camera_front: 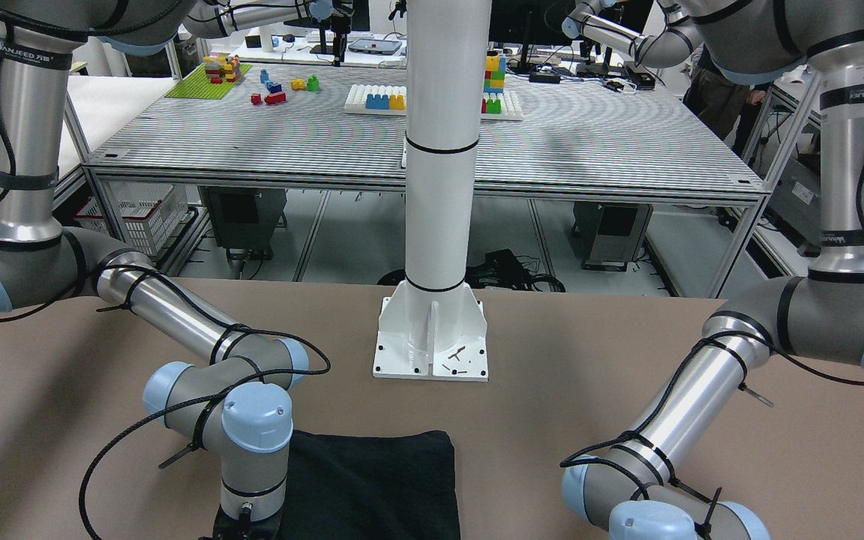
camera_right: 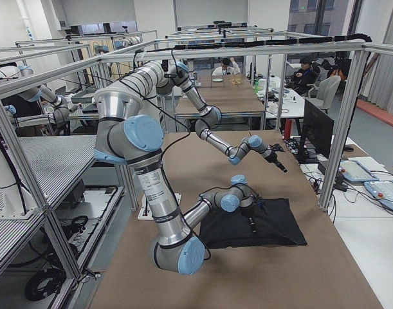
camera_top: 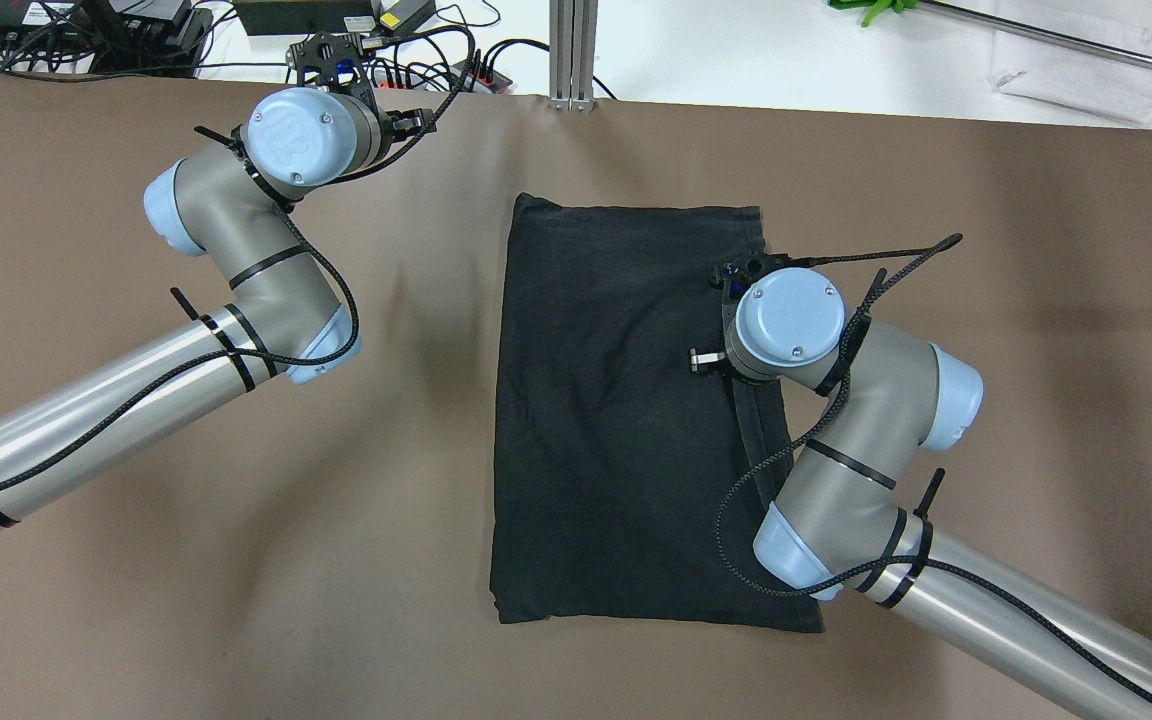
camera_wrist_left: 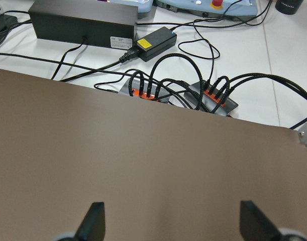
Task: Fold clothes
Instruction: 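Move the right gripper down along the shirt's side edge and grasp it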
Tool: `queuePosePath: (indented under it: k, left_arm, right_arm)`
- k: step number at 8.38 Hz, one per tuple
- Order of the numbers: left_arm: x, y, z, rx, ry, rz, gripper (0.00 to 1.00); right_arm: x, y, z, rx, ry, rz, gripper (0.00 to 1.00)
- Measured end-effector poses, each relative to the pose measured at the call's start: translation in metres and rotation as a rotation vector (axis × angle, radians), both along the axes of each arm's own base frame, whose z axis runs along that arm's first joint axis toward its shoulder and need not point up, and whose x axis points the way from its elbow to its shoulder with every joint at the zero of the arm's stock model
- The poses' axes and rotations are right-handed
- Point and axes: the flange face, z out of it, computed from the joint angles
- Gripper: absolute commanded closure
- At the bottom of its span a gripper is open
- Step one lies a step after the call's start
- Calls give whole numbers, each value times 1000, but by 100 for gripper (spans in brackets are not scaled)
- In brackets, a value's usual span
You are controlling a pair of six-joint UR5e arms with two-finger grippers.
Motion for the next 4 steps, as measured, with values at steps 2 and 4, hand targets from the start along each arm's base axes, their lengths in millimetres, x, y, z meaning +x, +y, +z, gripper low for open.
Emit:
queuePosePath:
  k: [2,4]
  left_arm:
    - [0,0,1,-2,0,-1,5]
    - [-1,1,2,-1,2,-2,5]
  right_arm:
    - [0,2,2,-5,6,-3,49]
    - [-4,3,0,-2,8,-3,49]
